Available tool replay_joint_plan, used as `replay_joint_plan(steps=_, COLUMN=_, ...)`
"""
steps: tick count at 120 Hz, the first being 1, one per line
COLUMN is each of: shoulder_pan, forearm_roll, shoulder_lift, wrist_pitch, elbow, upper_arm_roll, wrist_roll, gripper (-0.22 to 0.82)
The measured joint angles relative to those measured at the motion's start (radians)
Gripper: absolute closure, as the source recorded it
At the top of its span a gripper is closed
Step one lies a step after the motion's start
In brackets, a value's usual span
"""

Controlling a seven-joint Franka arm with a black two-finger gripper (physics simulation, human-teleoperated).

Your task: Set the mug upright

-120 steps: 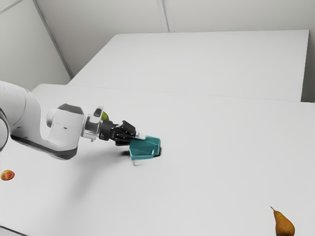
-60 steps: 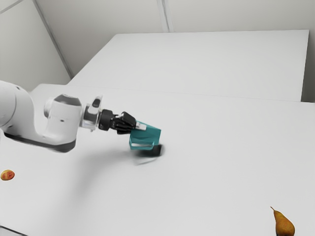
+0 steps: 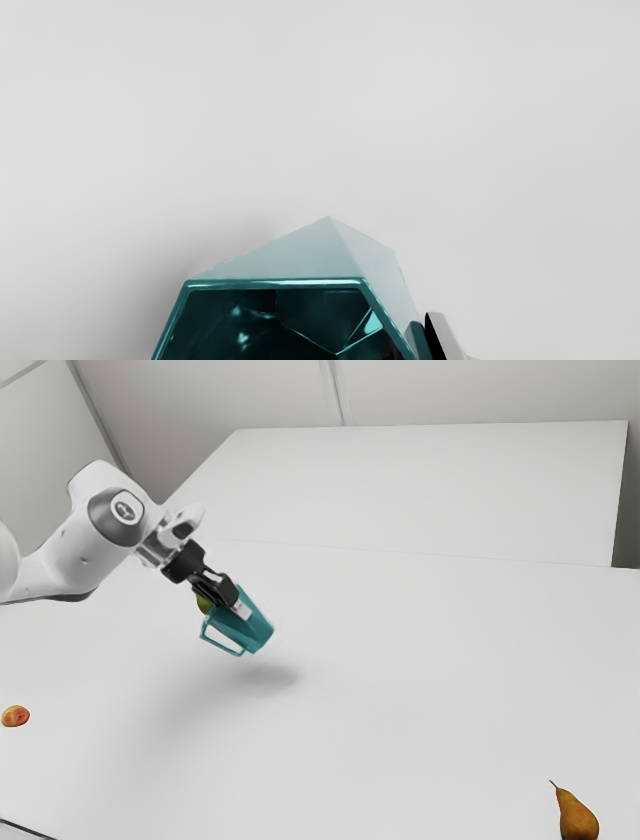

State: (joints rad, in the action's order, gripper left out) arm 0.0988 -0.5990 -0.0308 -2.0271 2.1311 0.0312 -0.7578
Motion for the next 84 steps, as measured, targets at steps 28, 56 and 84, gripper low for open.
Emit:
replay_joint_plan(steps=28, shoulder_pan=-0.033, forearm_roll=0.309, shoulder_lift=-0.045, wrist_pitch=0.008, elbow=0.000, upper_arm_roll=-0.076, wrist_roll=0.183, gripper=0.78)
replay_joint_plan(steps=56, shoulder_pan=-0.094, forearm_roll=0.505, shoulder_lift=-0.111, wrist_pitch=-0.031, elbow=0.062, upper_arm_roll=-0.097, wrist_roll=0.372, gripper=0.78)
replay_joint_plan(steps=84, shoulder_pan=-0.107, forearm_roll=0.604, shoulder_lift=-0.123, wrist_pitch=-0.137, elbow=0.141, upper_arm_roll=-0.102, wrist_roll=0.525, gripper=0.78)
